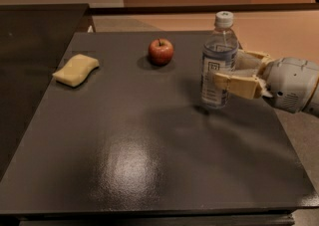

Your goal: Place blue plastic bottle upright

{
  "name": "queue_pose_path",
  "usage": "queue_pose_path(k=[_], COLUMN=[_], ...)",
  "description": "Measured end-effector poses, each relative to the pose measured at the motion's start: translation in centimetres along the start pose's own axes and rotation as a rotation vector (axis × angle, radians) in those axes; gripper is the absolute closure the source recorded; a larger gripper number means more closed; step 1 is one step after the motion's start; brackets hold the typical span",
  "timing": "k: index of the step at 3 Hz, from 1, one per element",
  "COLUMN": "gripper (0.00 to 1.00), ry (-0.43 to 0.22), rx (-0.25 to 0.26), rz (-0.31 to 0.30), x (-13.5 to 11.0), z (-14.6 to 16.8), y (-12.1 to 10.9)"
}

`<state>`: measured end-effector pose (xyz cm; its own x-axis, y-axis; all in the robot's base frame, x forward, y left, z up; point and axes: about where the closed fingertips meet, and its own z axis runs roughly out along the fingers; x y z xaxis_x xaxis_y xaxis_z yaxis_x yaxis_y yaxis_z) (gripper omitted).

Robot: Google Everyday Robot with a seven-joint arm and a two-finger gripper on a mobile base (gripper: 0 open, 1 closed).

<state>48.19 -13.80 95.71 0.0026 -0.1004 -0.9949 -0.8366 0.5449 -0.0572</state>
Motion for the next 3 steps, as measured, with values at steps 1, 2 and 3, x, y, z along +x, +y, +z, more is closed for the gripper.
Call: queue_pose_path(k=[1, 2, 3], gripper=[1.00, 1.00, 1.00], ry=[-0.026, -0.034, -0.041], rx=[-0.018, -0.035, -0.059], rz=[0.016, 0.030, 0.032], x=[0.8, 1.7, 2.4], z=[-0.2, -0.4, -0.6], y=[0.0, 0.0, 0.3])
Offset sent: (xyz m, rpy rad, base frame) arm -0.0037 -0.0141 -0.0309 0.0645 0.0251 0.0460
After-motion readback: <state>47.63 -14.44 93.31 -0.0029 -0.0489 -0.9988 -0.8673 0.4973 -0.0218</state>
